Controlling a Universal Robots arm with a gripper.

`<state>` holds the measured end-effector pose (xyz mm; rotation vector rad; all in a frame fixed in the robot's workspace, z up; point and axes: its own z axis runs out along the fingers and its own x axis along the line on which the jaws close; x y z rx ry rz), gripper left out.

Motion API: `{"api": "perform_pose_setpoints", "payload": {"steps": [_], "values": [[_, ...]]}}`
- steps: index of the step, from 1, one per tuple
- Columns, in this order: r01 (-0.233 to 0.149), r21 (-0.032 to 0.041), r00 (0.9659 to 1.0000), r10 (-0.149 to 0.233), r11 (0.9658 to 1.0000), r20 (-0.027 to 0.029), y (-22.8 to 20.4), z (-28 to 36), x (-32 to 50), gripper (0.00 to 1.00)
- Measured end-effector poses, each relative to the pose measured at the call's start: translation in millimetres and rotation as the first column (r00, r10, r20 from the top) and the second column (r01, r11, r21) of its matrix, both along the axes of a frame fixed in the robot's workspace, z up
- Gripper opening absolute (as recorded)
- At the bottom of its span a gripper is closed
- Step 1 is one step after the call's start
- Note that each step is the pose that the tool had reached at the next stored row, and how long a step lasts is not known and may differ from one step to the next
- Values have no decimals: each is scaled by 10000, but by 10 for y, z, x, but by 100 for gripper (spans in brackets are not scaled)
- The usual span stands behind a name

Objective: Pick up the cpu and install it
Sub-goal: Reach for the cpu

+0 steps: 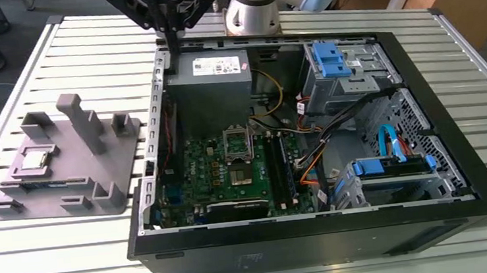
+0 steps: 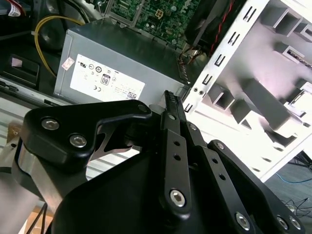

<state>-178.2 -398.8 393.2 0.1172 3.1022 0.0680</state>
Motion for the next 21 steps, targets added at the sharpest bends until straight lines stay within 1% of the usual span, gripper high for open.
{"api": "perform_pose_setpoints", "payload": {"steps": [21], "values": [[1, 0, 10000, -1, 10000, 59, 0, -2, -304, 11]]}}
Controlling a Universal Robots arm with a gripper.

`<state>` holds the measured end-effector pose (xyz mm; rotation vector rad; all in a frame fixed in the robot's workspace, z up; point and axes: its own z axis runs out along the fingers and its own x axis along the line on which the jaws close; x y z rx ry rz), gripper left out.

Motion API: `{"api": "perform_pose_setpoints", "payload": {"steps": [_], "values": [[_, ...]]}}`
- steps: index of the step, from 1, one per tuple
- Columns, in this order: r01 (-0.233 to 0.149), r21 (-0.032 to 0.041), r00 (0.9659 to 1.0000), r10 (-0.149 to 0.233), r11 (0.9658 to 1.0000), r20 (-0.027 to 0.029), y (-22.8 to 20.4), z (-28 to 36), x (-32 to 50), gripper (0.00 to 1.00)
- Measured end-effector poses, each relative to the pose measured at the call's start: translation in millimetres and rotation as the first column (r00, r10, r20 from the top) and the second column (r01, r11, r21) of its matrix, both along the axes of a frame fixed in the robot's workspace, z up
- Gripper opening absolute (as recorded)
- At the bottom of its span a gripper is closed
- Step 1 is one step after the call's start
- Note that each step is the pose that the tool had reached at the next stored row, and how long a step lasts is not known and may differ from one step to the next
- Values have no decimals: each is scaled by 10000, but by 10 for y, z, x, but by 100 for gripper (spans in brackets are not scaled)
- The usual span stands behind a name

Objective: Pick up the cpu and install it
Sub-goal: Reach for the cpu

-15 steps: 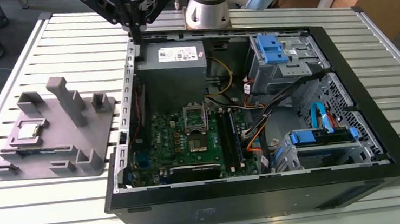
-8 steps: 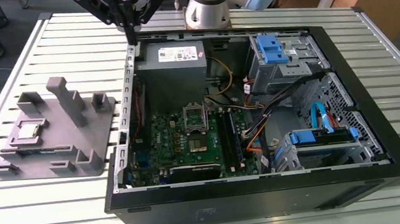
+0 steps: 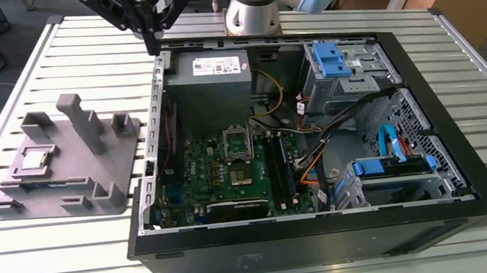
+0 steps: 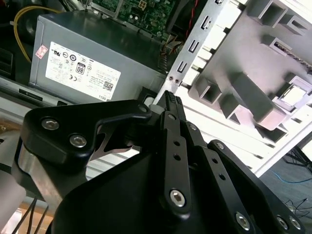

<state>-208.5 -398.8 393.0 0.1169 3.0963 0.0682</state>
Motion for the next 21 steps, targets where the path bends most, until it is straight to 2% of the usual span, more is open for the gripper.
{"api": "perform_pose_setpoints", "payload": {"steps": [12, 21], "values": [[0, 0, 10000, 0, 10000, 33, 0, -1, -155, 11], [1, 0, 10000, -1, 10000, 70, 0, -4, -323, 11]]}}
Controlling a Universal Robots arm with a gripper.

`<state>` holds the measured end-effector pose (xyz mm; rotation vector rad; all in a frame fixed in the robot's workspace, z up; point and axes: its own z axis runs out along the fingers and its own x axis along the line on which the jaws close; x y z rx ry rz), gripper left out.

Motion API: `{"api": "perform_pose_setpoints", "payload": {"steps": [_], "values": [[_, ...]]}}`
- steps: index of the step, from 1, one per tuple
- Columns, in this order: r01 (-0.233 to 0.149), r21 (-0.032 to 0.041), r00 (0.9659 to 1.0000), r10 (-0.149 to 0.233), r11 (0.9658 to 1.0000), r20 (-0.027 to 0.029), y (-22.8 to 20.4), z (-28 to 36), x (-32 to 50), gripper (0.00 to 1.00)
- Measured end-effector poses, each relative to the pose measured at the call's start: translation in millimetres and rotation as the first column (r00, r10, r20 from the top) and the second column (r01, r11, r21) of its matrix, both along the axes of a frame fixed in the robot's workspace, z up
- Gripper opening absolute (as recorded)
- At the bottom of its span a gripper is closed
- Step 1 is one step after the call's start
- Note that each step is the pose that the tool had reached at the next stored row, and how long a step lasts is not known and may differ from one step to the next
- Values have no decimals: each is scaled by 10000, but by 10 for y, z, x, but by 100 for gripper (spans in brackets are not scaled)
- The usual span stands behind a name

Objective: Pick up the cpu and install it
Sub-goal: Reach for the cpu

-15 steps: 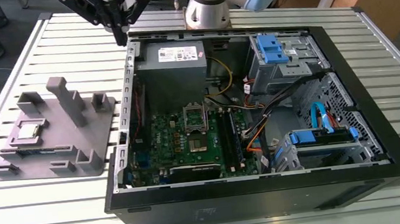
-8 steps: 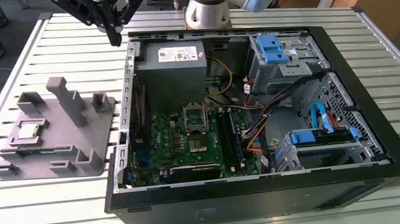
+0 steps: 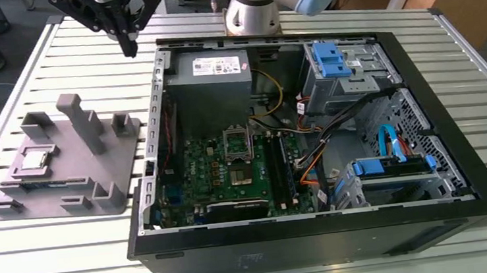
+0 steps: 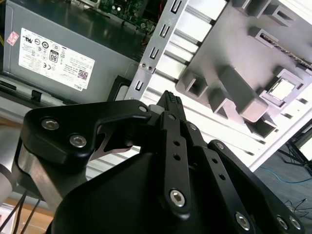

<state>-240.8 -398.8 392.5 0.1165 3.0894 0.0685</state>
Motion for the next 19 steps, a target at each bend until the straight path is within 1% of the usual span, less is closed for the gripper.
{"api": "perform_pose_setpoints", "payload": {"steps": [5, 13, 19], "values": [[-1, 0, 10000, 1, 10000, 17, 0, -2, -83, 11], [-1, 0, 10000, 1, 10000, 28, 0, -2, -166, 11], [-1, 0, 10000, 1, 10000, 39, 0, -4, -244, 11]]}}
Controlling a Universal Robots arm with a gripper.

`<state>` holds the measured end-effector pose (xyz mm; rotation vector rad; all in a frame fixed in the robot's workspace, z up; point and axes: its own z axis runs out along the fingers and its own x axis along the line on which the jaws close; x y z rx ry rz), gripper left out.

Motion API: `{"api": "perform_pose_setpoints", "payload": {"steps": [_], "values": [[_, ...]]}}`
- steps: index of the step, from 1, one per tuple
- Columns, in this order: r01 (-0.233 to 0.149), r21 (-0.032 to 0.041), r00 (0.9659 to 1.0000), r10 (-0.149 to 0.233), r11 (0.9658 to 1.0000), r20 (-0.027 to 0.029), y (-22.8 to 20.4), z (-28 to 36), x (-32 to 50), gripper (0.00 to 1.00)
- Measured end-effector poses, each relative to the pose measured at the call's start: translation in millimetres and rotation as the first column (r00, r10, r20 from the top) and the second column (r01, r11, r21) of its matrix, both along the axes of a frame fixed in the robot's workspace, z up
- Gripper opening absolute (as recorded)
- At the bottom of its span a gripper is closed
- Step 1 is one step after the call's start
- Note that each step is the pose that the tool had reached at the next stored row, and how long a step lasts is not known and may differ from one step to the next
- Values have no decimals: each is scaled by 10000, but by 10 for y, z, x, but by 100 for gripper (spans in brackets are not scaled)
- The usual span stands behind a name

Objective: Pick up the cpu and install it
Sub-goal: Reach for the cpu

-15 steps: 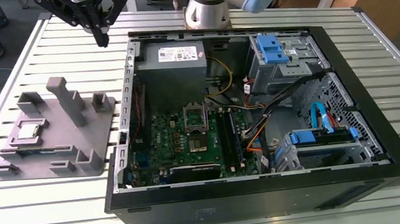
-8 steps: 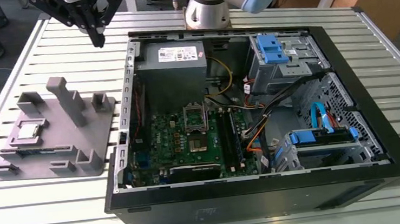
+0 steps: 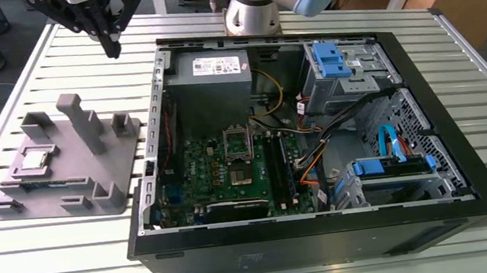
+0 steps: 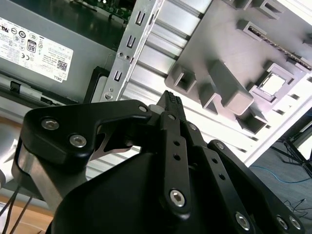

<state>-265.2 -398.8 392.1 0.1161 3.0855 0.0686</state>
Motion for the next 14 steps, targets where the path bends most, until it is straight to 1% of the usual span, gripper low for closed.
{"api": "perform_pose_setpoints", "payload": {"steps": [8, 14], "values": [[-1, 0, 10000, 1, 10000, 21, 0, -2, -110, 11], [0, 0, 10000, 0, 10000, 44, 0, -7, -210, 11]]}}
